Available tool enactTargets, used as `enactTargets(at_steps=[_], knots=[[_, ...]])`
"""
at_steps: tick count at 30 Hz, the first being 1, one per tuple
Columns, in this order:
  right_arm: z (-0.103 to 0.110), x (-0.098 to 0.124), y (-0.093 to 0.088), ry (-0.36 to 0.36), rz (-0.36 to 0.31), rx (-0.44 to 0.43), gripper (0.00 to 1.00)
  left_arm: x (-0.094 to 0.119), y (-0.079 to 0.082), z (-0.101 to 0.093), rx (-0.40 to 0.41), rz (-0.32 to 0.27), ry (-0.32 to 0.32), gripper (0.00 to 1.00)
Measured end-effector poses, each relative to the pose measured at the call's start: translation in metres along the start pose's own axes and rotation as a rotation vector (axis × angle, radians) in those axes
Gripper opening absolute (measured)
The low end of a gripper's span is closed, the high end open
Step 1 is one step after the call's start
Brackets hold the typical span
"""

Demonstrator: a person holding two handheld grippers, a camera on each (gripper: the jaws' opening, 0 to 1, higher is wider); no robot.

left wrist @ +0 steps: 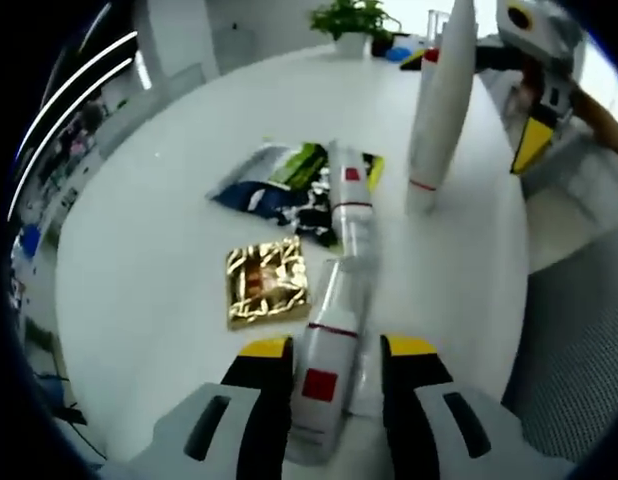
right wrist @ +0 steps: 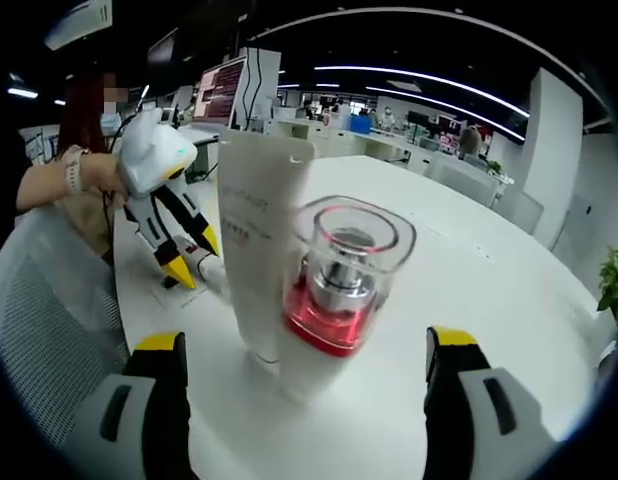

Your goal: Arrange the skincare products in the storage area until every visible bottle or jar stands upright without overlapping.

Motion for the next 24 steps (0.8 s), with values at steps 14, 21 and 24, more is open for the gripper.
enactTargets(at_steps=[14,21,24], knots=[[-0.003,0.001,0.002,0.014,-0.028,-0.045,0.99,-0.001,0.007,-0.003,-0.007,-0.016,0.015,0.18],[-0.003,0.003,0.004,0.012,-0.044,-0.050,0.99,0.003,0.009,-0.001,0.006,-0.021,0.021,0.17],[-0.004,0.006,0.008,0.014,-0.074,-0.061,0.99,0.007,0.012,0.001,0.047,-0.057,0.014,0.17]])
Point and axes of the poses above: the point that each gripper's makers call its tool centre point, and the gripper's own axes: x roughly backward along the fingers, z roughly to its left, y roughly out of its top, the point moved 4 cm from there along x, roughly backward along the fingers, and after that the axes turned 8 degrees about z, right-handed, at the moved point
